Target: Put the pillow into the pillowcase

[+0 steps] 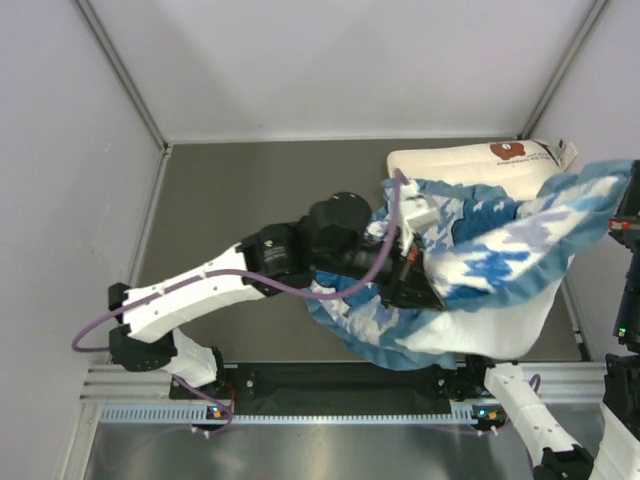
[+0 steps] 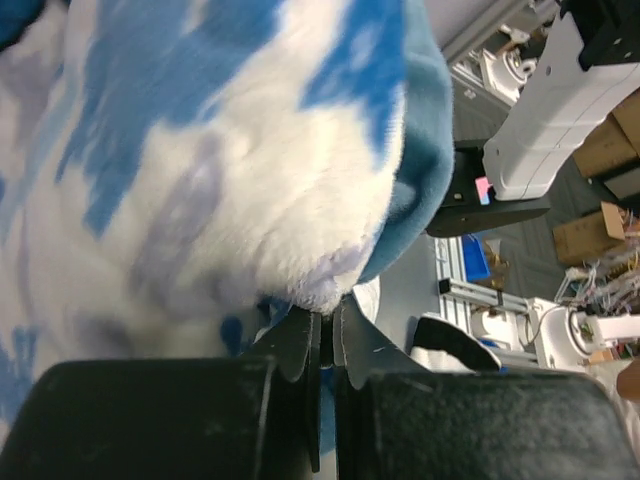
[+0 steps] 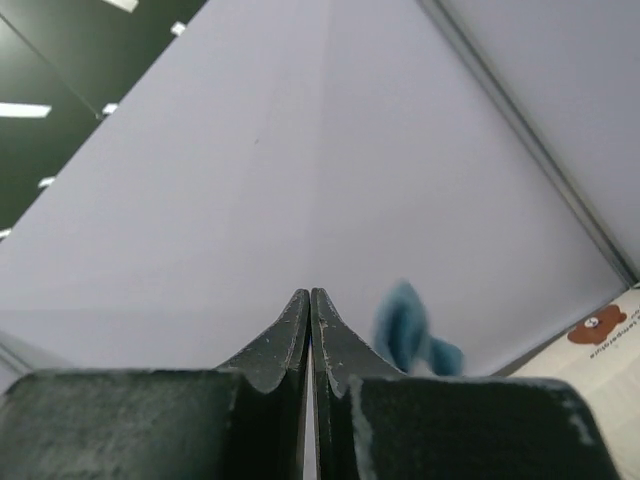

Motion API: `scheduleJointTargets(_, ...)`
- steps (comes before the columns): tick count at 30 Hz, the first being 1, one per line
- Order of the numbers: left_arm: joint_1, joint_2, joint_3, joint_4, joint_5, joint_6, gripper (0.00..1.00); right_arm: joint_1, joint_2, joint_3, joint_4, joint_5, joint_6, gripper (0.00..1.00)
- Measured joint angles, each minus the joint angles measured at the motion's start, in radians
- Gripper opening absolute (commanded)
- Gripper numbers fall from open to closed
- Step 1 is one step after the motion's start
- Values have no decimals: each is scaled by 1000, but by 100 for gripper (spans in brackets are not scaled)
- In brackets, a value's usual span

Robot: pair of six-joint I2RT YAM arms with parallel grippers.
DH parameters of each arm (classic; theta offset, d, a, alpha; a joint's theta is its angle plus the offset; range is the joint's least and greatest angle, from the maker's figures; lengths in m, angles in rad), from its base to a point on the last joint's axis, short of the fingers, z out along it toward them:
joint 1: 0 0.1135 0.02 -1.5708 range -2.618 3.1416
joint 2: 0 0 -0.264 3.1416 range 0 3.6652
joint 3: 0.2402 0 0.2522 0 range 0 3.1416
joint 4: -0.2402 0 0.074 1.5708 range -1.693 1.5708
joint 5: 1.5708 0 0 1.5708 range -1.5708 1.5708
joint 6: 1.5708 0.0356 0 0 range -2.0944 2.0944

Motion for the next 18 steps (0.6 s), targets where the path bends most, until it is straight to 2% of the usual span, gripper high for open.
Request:
scheduleJointTargets(5,-124,208,200,-12,21,-4,0,35,-6,1,103,109,-25,0)
scheduleJointTargets(10,-173,383,433,-42,8,-2,0,114,23,64,169,162,-54,0)
scheduleJointTargets(12,-168,385,441,-60,-25,1,0,148,48,102,198,165,-70,0)
scheduleJointTargets(14,-150,367,430,-79,-63,0,0,166,60,110,207,160,-78,7)
scheduleJointTargets(15,-126,332,375,-63,-78,-8,0,173,64,109,200,157,-82,12)
scheduleJointTargets(16,-93,285,309,-62,-83,-17,0,177,68,103,190,154,-84,22)
scheduleJointTargets(18,5,183,158,-33,-83,-45,0,178,68,70,168,150,-82,34)
